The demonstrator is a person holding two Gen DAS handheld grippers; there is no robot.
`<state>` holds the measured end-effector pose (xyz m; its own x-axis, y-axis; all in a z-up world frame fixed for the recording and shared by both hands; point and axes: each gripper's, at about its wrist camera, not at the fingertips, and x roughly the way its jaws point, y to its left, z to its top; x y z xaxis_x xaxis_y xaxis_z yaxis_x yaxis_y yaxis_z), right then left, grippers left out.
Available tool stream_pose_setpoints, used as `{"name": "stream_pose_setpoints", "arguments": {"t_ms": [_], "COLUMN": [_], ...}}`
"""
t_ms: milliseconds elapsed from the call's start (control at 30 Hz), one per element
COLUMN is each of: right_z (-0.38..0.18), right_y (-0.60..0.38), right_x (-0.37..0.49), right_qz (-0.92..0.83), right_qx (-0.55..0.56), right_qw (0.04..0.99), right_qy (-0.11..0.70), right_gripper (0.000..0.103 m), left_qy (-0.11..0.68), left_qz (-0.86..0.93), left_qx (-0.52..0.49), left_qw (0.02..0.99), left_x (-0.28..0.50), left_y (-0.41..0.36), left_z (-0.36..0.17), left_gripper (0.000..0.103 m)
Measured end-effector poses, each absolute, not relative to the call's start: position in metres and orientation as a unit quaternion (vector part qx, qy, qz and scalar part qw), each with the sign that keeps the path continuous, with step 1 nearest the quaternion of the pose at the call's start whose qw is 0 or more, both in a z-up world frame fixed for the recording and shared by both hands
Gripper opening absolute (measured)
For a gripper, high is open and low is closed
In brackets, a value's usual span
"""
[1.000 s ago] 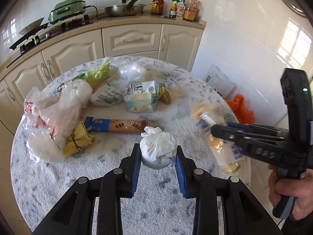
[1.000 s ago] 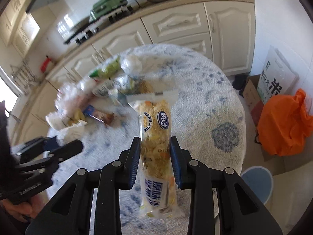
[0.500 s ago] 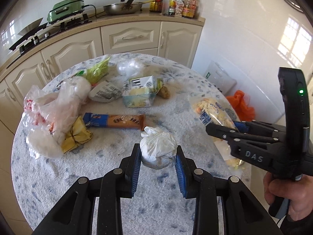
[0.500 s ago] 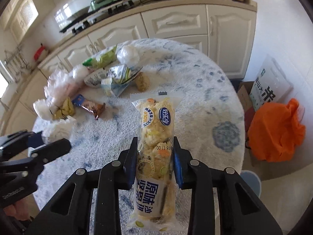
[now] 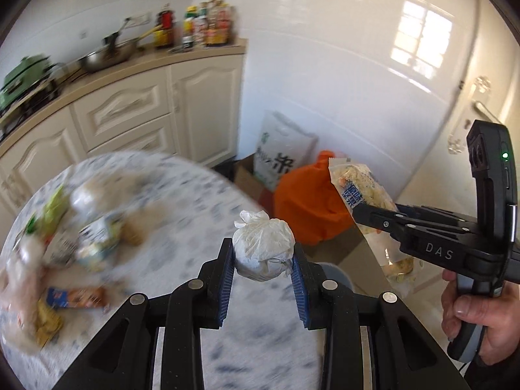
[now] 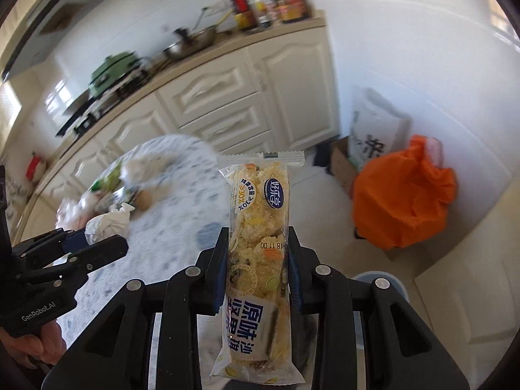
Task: Collect trash
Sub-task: 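Carry the cracker packet and tissue ball in both grippers toward the blue bin, then open both grippers over the blue bin to drop the items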
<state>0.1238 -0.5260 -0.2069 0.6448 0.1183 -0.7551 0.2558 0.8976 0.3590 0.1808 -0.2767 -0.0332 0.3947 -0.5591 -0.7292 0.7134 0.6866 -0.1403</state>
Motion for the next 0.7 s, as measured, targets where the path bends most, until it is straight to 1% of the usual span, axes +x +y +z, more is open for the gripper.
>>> {"name": "stream_pose_setpoints", "arguments": {"t_ms": [100,200,433,567,633,700], "right_z": [-0.213,-0.232,-0.305,-0.342,-0.355,-0.363], "right_y": [-0.564,-0.599,-0.651,-0.670,-0.679,-0.686], "right_x": [0.107,0.090,0.069,0.058,0.055,0.052], "right_qz": [-0.083,-0.116,-0.171,-0.185,-0.193,-0.206], "right_qx": [0.241,0.267,0.325,0.353,0.361,0.366], "right_qw": [0.872,0.857,0.806,0.782,0.773,0.767], "right_qy": [0.418,0.424,0.463,0.480,0.484,0.485], "right_gripper": [0.031,0.031,0.031,0.031,0.034,0.034], "left_qy": [0.393,0.412,0.473,0.506,0.521,0.528], "left_qz": [-0.421,-0.458,-0.492,-0.495,-0.494,-0.489], "left_qx": [0.105,0.112,0.174,0.201,0.213,0.230], "left_qw": [0.811,0.780,0.710,0.677,0.663,0.654], "left_x": [0.178,0.175,0.163,0.159,0.156,0.160], "left_y": [-0.320,-0.364,-0.465,-0.508,-0.530,-0.550], "left_z": [-0.036,-0.052,-0.122,-0.162,-0.181,-0.196], "left_gripper": [0.029,0.029,0.030,0.030,0.030,0.036]}}
